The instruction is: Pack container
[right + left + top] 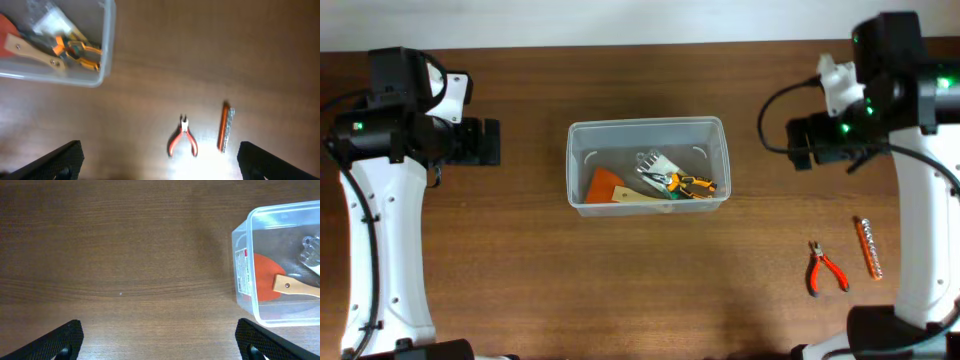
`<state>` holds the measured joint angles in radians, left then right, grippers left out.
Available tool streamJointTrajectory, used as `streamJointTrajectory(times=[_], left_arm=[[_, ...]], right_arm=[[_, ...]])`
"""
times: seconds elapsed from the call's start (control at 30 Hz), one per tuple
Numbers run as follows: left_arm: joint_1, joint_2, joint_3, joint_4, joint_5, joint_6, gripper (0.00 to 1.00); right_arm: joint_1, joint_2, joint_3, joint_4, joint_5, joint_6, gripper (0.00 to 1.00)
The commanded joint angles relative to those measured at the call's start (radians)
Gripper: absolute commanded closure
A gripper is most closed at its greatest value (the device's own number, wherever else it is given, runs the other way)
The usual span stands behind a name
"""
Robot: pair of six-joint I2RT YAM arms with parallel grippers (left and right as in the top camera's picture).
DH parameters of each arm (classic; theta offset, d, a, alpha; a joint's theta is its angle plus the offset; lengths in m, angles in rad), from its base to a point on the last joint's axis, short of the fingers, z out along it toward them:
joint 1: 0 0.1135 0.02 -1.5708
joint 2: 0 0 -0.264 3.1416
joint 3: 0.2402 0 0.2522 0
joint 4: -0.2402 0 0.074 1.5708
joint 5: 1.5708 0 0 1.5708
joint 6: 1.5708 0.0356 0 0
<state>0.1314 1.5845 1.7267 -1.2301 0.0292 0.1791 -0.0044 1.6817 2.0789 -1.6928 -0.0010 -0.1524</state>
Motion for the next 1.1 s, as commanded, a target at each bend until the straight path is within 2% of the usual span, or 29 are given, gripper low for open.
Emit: streamJointTrajectory(times=[0.0, 0.5, 0.87, 1.07], left_arm=[[0.003, 0.007, 0.015, 0.002, 0.0, -0.005, 0.01], [0.003, 0.007, 0.015, 0.002, 0.001, -0.005, 0.01], [0.002, 0.007, 0.015, 0.002, 0.001, -0.005, 0.01], [0.002, 0.007, 0.015, 0.002, 0.0, -0.005, 0.01]], right_arm=[[-0.039, -0.057, -0.086, -0.006, -0.002, 0.015, 0.01], [-0.209, -0.134, -0.218, -0.006, -0.007, 0.016, 0.01], [-0.221, -0.168, -0.438, 0.014, -0.006, 0.057, 0.01], [-0.22, -0.153, -0.459, 0.089, -0.022, 0.057, 0.01]])
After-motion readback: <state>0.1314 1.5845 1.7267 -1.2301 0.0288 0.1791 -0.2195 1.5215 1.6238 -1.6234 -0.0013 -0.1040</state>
